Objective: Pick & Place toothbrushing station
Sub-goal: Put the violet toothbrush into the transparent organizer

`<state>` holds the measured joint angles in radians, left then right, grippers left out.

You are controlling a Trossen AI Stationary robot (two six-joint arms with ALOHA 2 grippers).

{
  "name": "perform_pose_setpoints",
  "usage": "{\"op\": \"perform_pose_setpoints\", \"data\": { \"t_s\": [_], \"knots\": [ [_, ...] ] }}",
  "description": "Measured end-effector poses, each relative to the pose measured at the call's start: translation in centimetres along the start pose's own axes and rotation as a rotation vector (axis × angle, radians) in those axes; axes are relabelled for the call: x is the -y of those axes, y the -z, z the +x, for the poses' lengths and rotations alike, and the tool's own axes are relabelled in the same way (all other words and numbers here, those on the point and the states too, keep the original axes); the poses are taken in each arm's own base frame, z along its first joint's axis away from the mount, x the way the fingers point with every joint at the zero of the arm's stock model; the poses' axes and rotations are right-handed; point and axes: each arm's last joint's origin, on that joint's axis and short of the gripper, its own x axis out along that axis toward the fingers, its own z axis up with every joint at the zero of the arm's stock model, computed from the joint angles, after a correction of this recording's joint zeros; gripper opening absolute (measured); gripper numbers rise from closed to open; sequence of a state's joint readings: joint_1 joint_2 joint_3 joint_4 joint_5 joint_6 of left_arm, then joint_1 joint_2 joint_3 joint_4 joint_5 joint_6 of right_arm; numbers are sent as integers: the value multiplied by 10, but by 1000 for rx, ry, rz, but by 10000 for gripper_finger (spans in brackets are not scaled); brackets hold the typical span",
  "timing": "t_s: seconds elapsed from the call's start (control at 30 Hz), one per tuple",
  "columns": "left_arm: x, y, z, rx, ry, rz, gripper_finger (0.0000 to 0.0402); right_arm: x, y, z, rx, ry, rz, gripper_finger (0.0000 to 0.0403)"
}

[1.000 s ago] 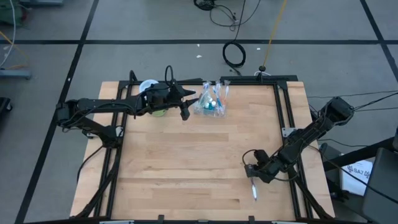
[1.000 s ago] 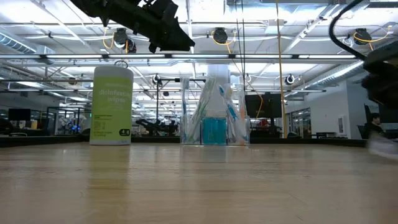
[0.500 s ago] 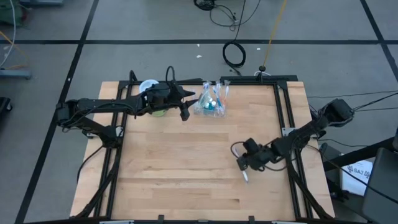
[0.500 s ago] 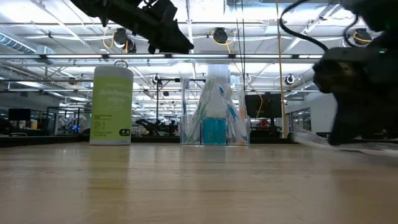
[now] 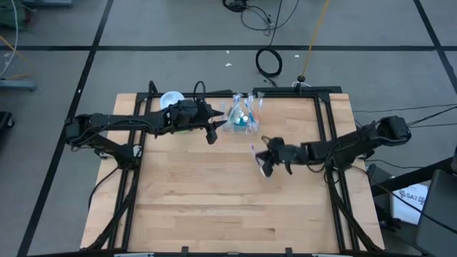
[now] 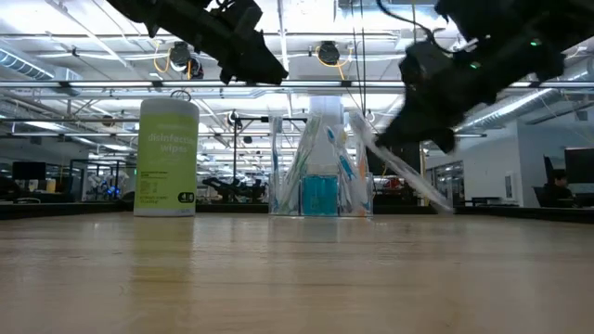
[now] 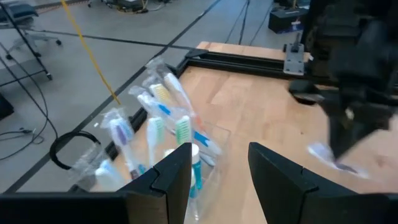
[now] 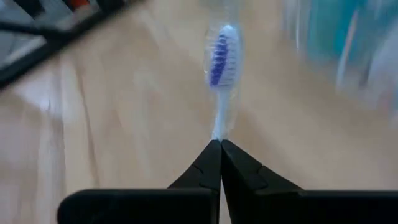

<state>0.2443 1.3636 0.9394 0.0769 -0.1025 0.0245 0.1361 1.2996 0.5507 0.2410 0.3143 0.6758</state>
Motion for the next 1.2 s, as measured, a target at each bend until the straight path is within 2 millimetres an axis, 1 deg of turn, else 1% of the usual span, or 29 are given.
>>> {"op": "perform_pose_setpoints", "data": {
  "t_s": [0.13, 0.23, 0.33, 0.5, 0.6, 0.7, 0.83, 1.03, 1.2],
  "knots": [
    [8, 0, -1, -1, 23, 8, 166, 5, -32, -1, 228, -9, -149, 0],
    [14, 0, -2, -3, 44, 15, 166, 11, -52, -4, 396, 50, -253, 0],
    [18, 0, -2, -5, 55, 19, 166, 19, -69, -7, 523, 147, -343, 0],
    [23, 0, -3, -4, 71, 24, 166, 38, -91, -12, 645, 312, -447, 0],
    [24, 0, -3, -4, 72, 24, 166, 49, -99, -13, 677, 368, -451, 0],
    [23, 0, -3, -3, 70, 24, 166, 61, -101, -8, 661, 403, -424, 0],
    [23, 0, -3, -3, 69, 24, 166, 72, -98, 6, 605, 374, -435, 0],
    [23, 0, -3, -3, 68, 24, 166, 84, -84, 30, 508, 416, -444, 0],
    [23, 2, -3, -17, 69, 30, 166, 89, -71, 41, 442, 526, -406, 0]
  ]
}}
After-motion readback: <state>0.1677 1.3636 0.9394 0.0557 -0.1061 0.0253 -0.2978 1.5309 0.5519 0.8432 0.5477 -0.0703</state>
